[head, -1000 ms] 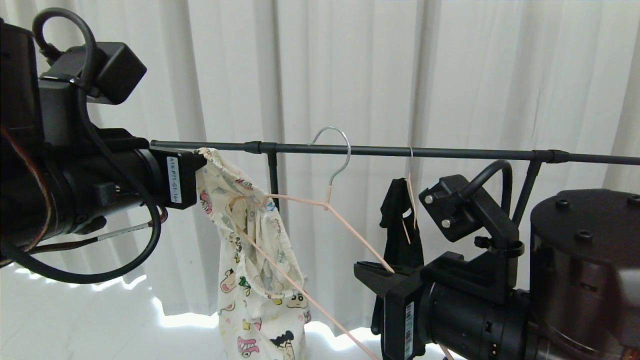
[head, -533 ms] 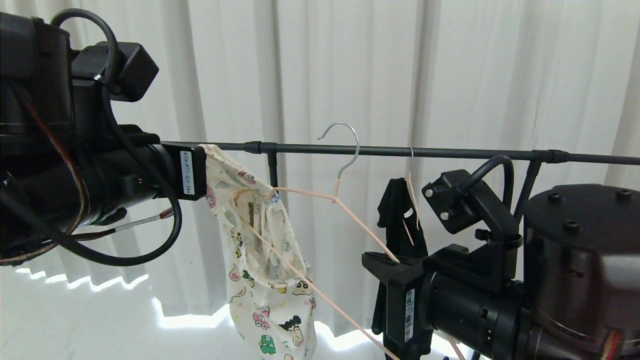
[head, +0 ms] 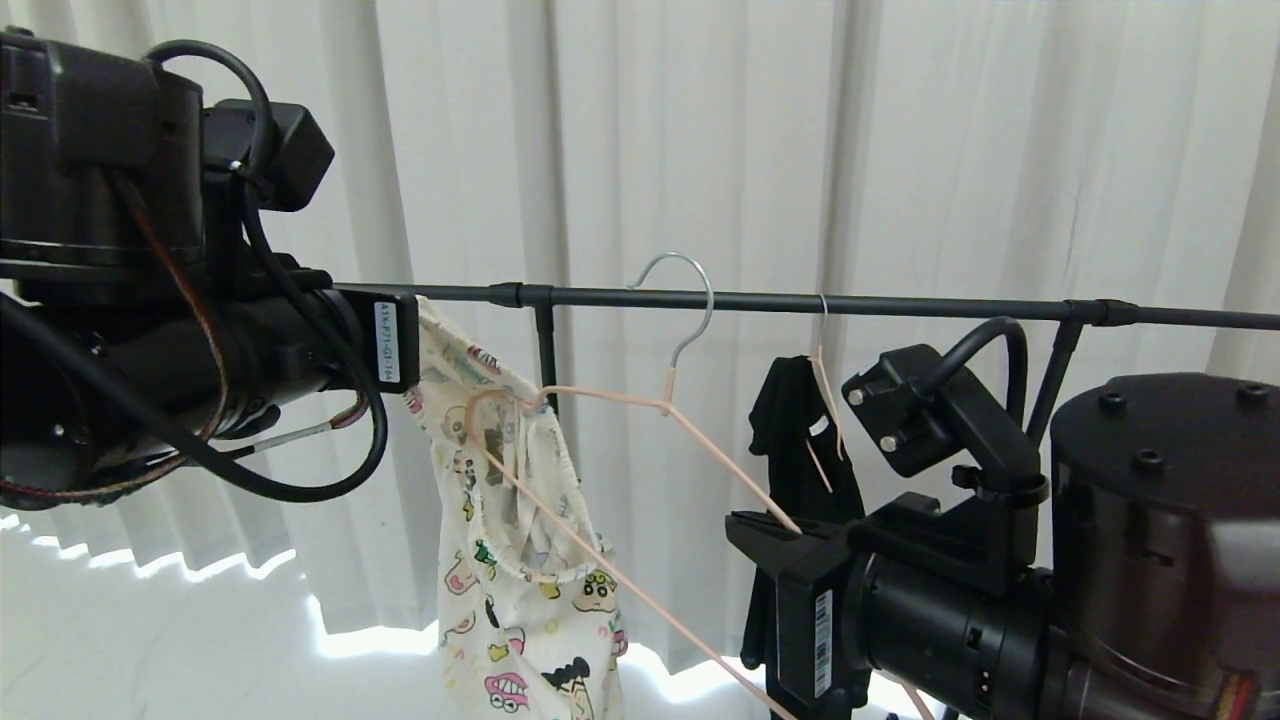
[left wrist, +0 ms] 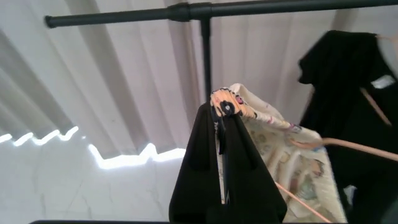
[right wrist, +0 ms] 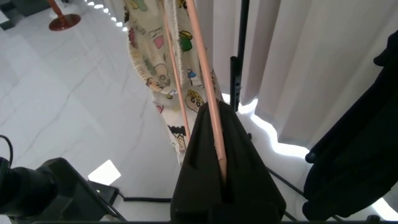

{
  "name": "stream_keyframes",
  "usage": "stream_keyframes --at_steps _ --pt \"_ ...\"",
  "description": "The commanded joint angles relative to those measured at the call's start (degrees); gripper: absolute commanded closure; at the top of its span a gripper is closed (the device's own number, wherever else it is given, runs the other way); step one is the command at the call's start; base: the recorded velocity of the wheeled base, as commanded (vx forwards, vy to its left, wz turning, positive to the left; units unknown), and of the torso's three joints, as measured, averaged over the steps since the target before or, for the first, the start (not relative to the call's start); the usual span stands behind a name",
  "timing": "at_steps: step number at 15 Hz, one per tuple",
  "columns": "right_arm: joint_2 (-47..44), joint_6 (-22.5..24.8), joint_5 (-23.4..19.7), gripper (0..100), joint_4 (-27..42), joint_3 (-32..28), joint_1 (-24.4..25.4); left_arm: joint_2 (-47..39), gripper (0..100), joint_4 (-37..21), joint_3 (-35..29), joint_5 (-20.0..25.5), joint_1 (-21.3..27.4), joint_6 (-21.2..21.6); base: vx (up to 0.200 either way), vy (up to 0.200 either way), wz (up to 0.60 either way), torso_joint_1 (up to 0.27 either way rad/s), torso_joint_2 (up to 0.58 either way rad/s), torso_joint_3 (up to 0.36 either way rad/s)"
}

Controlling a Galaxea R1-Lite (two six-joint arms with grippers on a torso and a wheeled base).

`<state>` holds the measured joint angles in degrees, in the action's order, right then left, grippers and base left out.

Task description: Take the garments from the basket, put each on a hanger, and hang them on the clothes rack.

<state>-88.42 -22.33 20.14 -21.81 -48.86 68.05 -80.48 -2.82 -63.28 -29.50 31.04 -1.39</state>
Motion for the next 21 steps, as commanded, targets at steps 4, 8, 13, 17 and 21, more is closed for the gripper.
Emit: stream_keyframes --at_steps 4,8,13,17,21 --pt "-0.18 0.01 0.25 100 0.54 -0.10 -0.28 0.15 100 -0.08 -0.26 -0.82 3.59 0.07 0.000 0.000 0.00 0.000 0.00 0.000" --pt "-2.20 0.01 3.15 100 0.36 -0.89 -2.31 -0.11 100 -0.88 -0.09 -1.00 4.65 0.25 0.000 0.000 0.00 0.000 0.00 0.000" --pt "-8.70 0.89 4.29 100 -0.95 -5.98 -2.13 -0.46 100 -1.84 -0.18 -0.82 9.30 -0.54 0.000 0.000 0.00 0.000 0.00 0.000" --pt "-12.57 0.80 4.12 100 -1.31 -9.94 -1.16 -0.20 100 -1.75 -0.62 -0.73 15.19 -5.38 0.000 0.000 0.00 0.000 0.00 0.000" --pt "-13.62 0.36 3.77 100 -1.31 -10.38 1.30 2.08 100 -1.75 -1.67 7.26 16.51 -5.38 0.000 0.000 0.00 0.000 0.00 0.000"
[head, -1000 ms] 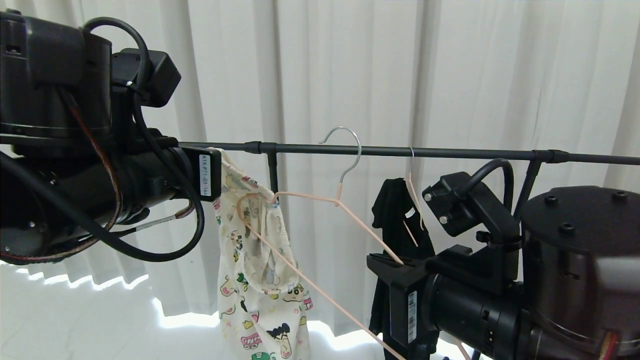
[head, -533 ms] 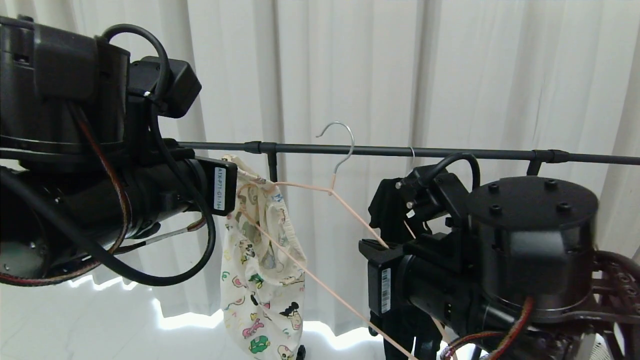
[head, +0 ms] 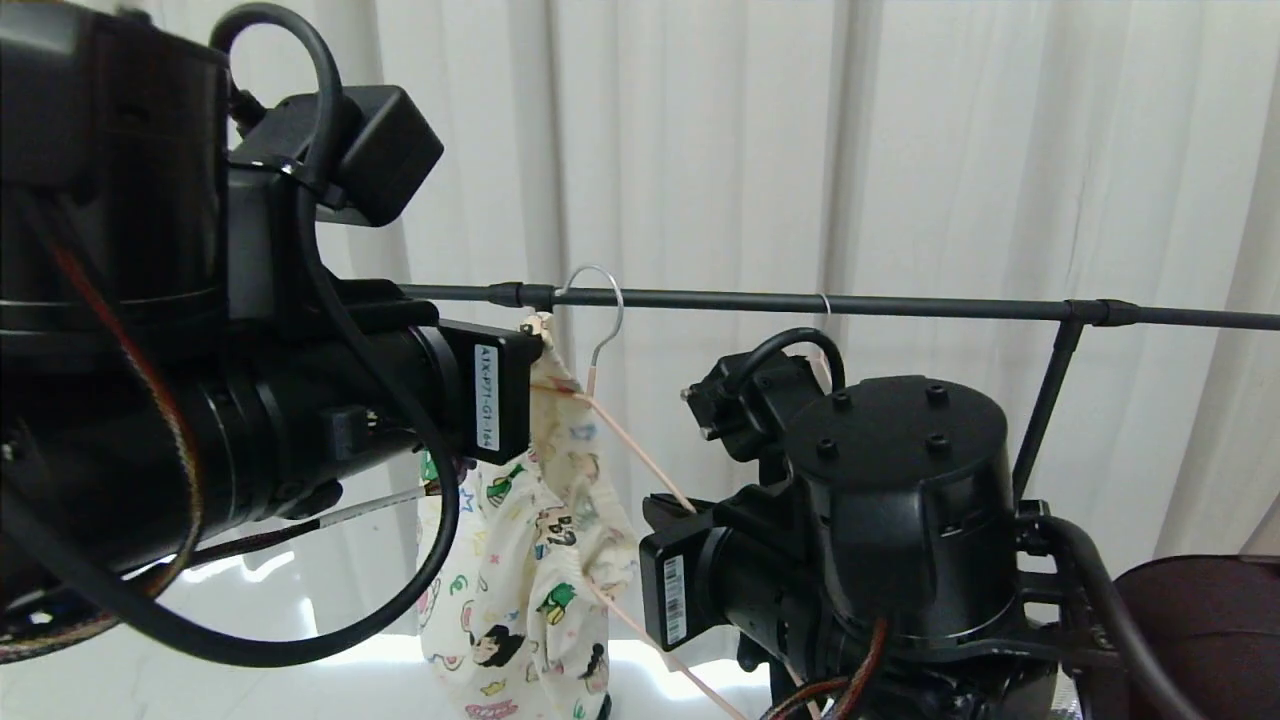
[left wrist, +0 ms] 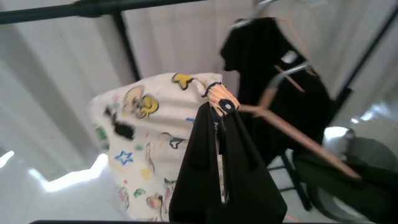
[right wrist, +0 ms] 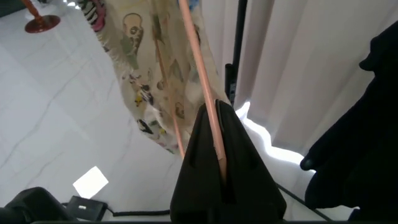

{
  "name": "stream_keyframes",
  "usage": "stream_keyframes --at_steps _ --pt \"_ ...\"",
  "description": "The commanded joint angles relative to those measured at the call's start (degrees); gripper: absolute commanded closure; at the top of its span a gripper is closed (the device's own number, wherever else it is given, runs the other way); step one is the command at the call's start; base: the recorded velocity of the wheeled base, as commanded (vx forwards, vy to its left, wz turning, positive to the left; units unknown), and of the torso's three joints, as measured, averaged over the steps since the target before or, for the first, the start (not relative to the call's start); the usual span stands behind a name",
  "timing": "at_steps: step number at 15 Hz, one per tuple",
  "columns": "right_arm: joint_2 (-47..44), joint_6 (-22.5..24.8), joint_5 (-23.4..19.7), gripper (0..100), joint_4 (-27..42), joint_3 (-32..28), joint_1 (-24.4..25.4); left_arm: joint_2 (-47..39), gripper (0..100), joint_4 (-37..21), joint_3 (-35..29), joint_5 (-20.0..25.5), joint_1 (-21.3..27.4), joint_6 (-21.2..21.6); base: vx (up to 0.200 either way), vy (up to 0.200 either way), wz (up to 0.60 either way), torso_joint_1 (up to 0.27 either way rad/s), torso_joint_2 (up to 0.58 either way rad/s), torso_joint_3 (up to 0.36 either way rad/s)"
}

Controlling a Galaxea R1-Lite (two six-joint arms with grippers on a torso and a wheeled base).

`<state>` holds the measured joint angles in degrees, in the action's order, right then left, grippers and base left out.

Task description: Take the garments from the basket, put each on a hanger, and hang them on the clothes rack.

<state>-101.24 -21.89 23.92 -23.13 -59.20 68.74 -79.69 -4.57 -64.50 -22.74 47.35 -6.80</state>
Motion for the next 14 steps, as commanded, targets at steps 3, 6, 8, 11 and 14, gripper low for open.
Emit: stream_keyframes --at_steps 3,6,8,11,14 --pt "-1.33 -0.08 -0.01 100 0.01 -0.13 0.69 3.05 100 -0.09 -0.45 3.49 0.82 1.35 0.000 0.000 0.00 0.000 0.00 0.000" --pt "-1.24 -0.17 0.16 100 -0.17 -0.04 0.69 3.75 100 -0.09 2.19 3.66 -0.33 4.34 0.000 0.000 0.00 0.000 0.00 0.000" --pt "-1.06 -0.17 0.69 100 -0.60 0.14 0.60 4.63 100 -0.09 3.94 3.66 -0.77 6.28 0.000 0.000 0.00 0.000 0.00 0.000" --pt "-0.97 -0.08 2.10 100 -3.07 0.31 0.60 4.63 100 -0.09 4.56 3.66 -3.23 6.28 0.000 0.000 0.00 0.000 0.00 0.000" --pt "-0.71 0.27 3.33 100 -4.82 0.31 0.60 4.72 100 -0.09 4.56 3.66 -4.81 6.80 0.000 0.000 0.00 0.000 0.00 0.000"
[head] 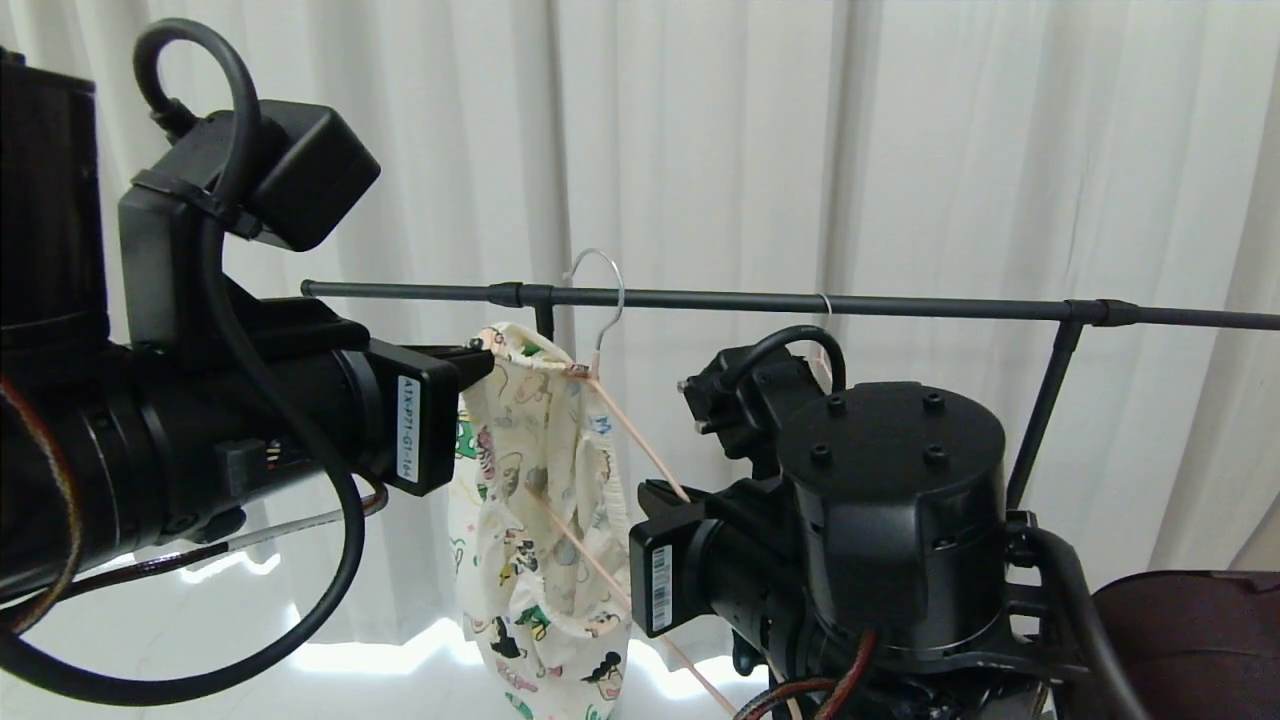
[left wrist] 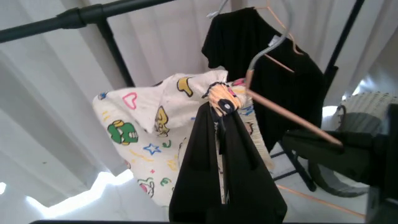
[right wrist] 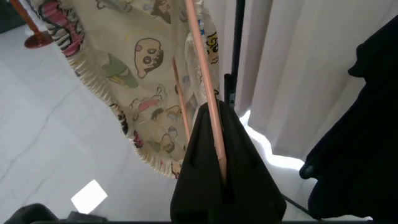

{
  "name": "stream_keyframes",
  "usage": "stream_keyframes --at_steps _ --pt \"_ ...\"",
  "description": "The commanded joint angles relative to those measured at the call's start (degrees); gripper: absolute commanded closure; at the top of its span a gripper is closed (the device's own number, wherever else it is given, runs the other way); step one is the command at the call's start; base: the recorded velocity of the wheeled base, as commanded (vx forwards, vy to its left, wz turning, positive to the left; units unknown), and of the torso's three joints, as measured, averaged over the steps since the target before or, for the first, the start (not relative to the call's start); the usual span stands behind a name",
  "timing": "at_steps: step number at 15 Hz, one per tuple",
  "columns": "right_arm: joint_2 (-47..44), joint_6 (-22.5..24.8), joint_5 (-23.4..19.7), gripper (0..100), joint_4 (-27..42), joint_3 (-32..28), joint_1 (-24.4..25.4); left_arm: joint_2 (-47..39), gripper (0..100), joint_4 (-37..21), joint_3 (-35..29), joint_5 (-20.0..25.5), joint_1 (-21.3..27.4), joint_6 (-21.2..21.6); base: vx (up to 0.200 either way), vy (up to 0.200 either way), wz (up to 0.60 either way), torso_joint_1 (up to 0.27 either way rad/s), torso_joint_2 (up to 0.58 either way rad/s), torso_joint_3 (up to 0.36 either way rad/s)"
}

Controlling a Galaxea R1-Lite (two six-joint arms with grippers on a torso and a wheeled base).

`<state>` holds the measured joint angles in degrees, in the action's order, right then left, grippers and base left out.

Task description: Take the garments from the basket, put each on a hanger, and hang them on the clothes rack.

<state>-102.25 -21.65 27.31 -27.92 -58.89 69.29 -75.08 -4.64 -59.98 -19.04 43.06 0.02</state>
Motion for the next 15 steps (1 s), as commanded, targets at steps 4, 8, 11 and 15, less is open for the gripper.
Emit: stream_keyframes --at_steps 4,8,11,15 --pt "0.39 0.12 2.31 100 -2.41 -0.08 -0.39 0.11 0 0.07 0.21 -0.03 -0.52 -0.20 0.000 0.000 0.00 0.000 0.00 0.000" --pt "1.18 2.23 2.58 100 -4.34 -0.08 -3.55 2.75 0 0.16 4.17 -0.03 -0.61 -0.11 0.000 0.000 0.00 0.000 0.00 0.000" --pt "1.80 3.19 2.58 100 -5.13 0.01 -4.96 5.12 0 0.34 7.86 -0.03 -0.61 0.33 0.000 0.000 0.00 0.000 0.00 0.000" --pt "6.10 5.04 2.22 100 -5.13 5.37 -5.31 6.62 0 2.71 11.46 1.02 -7.81 4.90 0.000 0.000 0.00 0.000 0.00 0.000"
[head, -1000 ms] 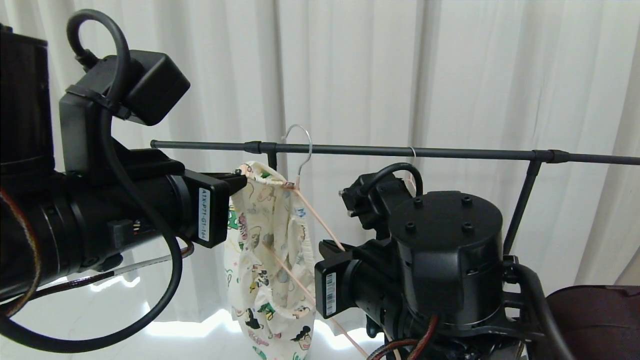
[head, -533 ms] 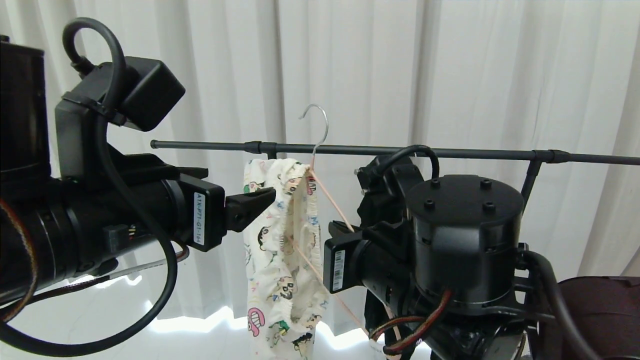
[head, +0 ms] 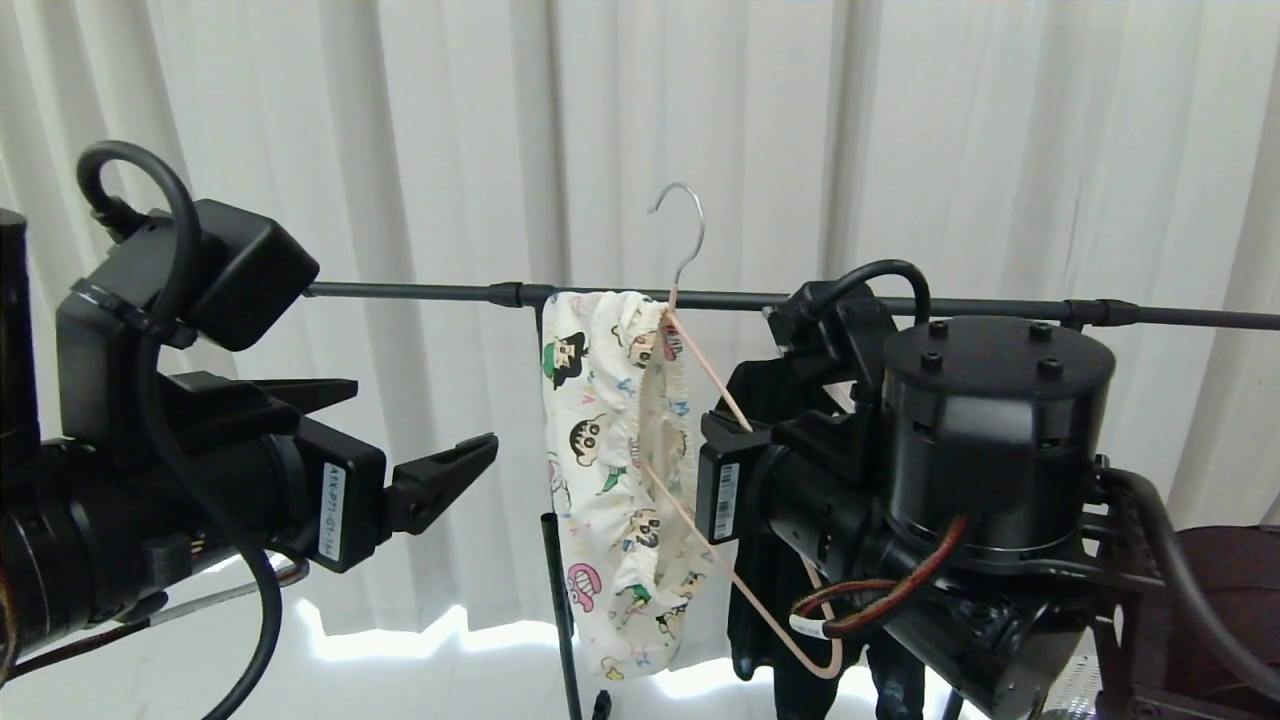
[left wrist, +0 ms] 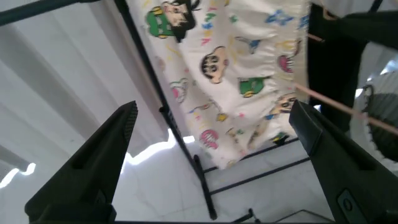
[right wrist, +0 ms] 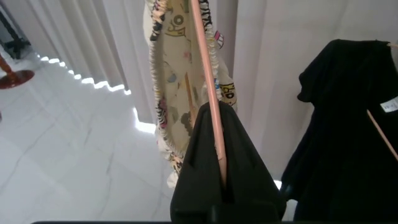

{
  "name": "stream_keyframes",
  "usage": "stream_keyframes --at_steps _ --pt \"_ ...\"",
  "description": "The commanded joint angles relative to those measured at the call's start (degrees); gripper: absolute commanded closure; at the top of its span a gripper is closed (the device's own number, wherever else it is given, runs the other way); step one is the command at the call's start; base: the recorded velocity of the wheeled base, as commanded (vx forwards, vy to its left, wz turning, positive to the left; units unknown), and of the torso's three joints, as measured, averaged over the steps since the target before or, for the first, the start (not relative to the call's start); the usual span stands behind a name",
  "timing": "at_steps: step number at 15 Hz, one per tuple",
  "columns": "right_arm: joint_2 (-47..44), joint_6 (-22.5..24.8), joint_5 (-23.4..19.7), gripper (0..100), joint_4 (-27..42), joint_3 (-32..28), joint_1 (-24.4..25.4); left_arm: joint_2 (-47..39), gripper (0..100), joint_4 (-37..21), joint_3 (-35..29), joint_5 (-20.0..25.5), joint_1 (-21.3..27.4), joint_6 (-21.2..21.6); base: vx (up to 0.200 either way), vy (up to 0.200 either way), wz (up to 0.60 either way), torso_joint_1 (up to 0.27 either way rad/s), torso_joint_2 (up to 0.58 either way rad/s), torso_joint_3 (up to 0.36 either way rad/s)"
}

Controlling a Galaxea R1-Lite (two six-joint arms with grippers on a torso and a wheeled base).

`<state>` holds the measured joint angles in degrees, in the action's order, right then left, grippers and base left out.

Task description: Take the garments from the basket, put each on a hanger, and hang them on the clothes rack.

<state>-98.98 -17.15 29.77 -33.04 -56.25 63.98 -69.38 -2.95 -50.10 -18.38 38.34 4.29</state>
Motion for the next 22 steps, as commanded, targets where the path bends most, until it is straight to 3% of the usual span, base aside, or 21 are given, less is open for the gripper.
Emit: stream_keyframes --at_steps 1,3,5,7,10,12,15,20,22 --pt "4.84 1.24 -0.50 100 -0.01 5.27 0.18 1.00 0 3.21 3.08 2.04 -5.20 0.89 0.000 0.000 0.00 0.000 0.00 0.000" --pt "8.89 1.95 -2.79 100 -0.01 10.02 0.89 2.05 0 7.70 6.25 8.10 -9.42 4.50 0.000 0.000 0.00 0.000 0.00 0.000" --pt "11.00 2.21 -4.54 100 -0.01 13.18 4.14 4.16 0 8.49 9.41 16.01 -12.85 9.68 0.000 0.000 0.00 0.000 0.00 0.000" --pt "12.49 3.35 -4.63 100 -0.01 16.52 6.69 7.68 0 8.49 13.54 26.91 -16.45 16.45 0.000 0.000 0.00 0.000 0.00 0.000" --pt "14.42 5.37 -5.51 100 -1.07 19.77 9.32 11.54 0 8.49 17.76 37.37 -17.25 17.15 0.000 0.000 0.00 0.000 0.00 0.000" --pt "15.74 9.42 -7.09 100 -2.82 23.20 11.70 13.39 0 8.49 20.22 42.11 -17.16 17.42 0.000 0.000 0.00 0.000 0.00 0.000" --pt "17.50 14.16 -11.49 100 -4.14 27.24 12.31 15.59 0 8.49 23.38 44.40 -17.16 19.35 0.000 0.000 0.00 0.000 0.00 0.000" --pt "17.41 16.54 -12.19 100 -4.14 27.95 15.74 17.43 0 8.49 27.16 52.13 -16.72 24.71 0.000 0.000 0.00 0.000 0.00 0.000" --pt "17.33 16.98 -12.19 100 -4.14 28.91 18.11 17.08 0 8.40 27.95 52.92 -16.02 26.12 0.000 0.000 0.00 0.000 0.00 0.000"
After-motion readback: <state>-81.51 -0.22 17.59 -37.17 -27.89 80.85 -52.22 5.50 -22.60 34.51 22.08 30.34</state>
